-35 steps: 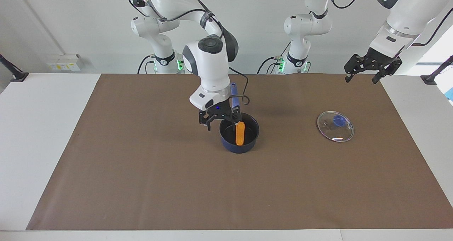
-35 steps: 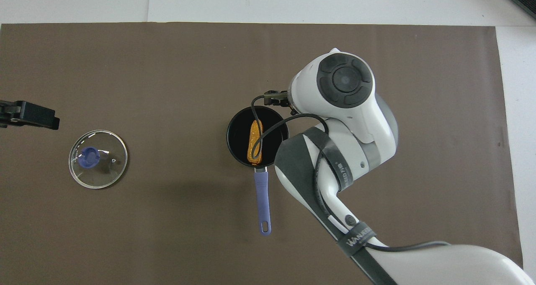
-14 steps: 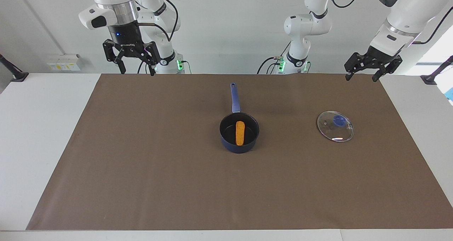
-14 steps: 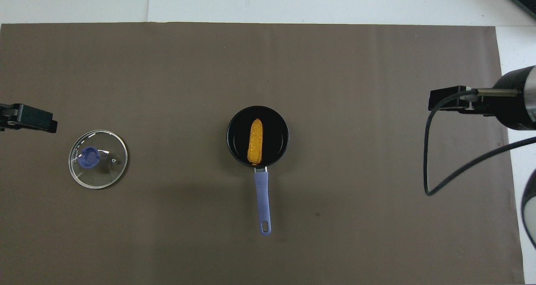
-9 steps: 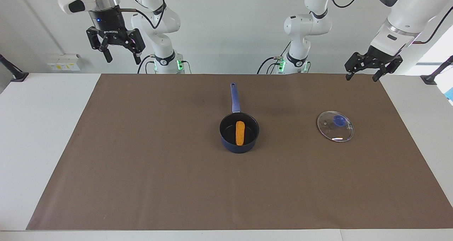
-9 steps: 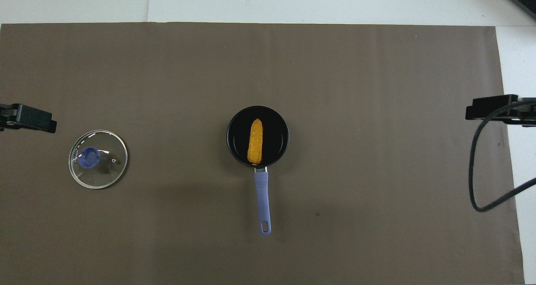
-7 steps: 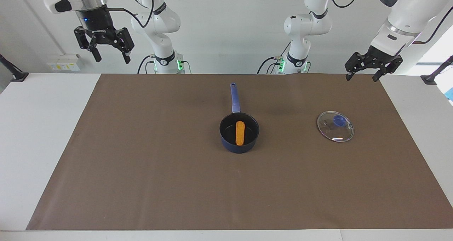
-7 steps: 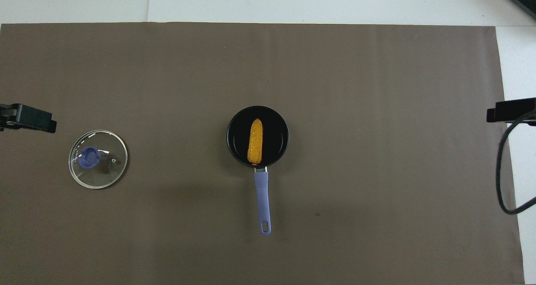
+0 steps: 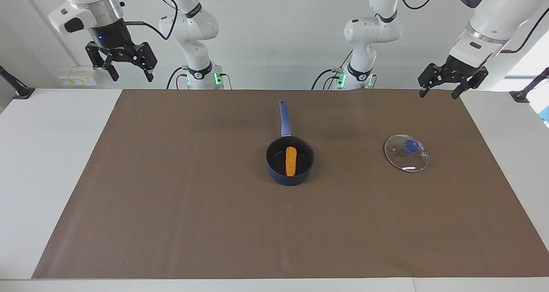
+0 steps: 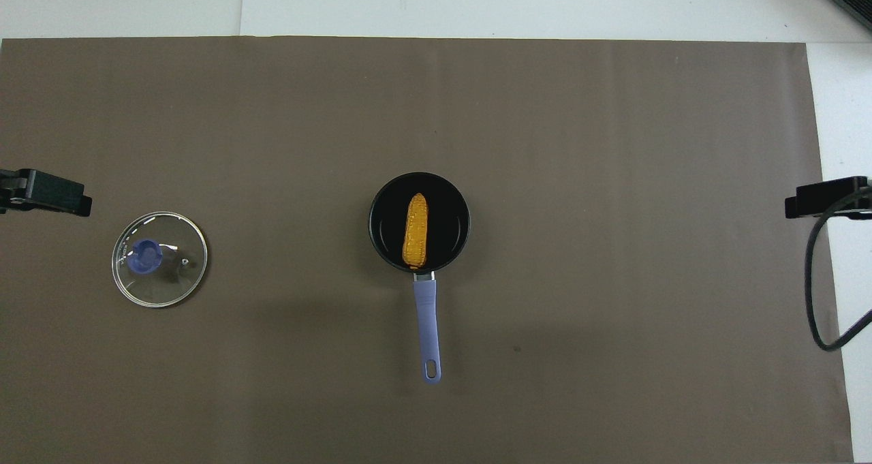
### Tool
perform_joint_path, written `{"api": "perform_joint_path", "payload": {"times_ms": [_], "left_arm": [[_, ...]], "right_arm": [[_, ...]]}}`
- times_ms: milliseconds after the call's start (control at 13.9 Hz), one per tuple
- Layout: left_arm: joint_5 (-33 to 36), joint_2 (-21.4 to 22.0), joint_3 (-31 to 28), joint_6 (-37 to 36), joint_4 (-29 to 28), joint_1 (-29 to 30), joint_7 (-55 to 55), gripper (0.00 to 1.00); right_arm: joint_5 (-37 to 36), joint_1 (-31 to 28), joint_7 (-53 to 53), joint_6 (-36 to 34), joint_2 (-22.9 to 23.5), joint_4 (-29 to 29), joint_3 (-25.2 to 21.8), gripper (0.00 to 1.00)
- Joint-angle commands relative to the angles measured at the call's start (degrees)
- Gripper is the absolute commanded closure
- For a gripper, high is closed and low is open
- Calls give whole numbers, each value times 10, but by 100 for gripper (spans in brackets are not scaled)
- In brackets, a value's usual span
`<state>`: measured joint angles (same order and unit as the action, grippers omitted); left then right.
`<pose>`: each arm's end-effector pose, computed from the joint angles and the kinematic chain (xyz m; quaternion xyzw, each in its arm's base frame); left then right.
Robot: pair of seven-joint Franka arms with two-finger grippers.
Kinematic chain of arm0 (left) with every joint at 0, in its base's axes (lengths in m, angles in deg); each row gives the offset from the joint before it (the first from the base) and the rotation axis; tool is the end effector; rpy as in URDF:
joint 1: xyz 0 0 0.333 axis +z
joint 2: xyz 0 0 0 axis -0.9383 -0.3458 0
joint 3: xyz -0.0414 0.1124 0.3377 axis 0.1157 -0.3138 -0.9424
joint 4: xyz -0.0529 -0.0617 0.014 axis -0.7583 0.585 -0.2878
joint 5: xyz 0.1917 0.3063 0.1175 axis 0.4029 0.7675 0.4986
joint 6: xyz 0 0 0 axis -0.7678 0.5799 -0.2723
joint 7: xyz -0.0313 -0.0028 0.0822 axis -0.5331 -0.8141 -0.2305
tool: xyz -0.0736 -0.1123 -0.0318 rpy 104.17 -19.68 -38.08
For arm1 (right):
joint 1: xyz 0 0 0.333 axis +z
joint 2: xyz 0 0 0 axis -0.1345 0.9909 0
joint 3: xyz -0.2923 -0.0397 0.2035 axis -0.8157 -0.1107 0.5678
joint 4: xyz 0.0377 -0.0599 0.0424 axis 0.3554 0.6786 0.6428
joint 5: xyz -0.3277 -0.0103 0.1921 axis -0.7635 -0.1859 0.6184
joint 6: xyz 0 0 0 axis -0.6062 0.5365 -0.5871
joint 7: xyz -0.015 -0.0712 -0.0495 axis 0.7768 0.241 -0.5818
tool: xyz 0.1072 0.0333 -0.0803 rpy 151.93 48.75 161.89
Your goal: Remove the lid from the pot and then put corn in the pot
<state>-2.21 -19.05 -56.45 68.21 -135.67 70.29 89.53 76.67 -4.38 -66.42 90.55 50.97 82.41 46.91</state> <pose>0.5295 -0.0254 0.6552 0.9985 -0.0525 -0.0107 0.0097 0.5092 -0.0119 0.6838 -0.9993 0.0288 -0.0235 0.0023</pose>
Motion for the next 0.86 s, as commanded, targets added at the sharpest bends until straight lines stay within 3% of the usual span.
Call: {"api": "perform_joint_path", "payload": {"times_ms": [0, 792], "left_arm": [[2, 10, 1, -4, -9, 4, 2, 0], [2, 10, 1, -5, -10, 4, 9, 0]], "right_arm": [[4, -5, -10, 8, -7, 10, 4, 0], [0, 2, -32, -27, 0, 18, 8, 0]]}}
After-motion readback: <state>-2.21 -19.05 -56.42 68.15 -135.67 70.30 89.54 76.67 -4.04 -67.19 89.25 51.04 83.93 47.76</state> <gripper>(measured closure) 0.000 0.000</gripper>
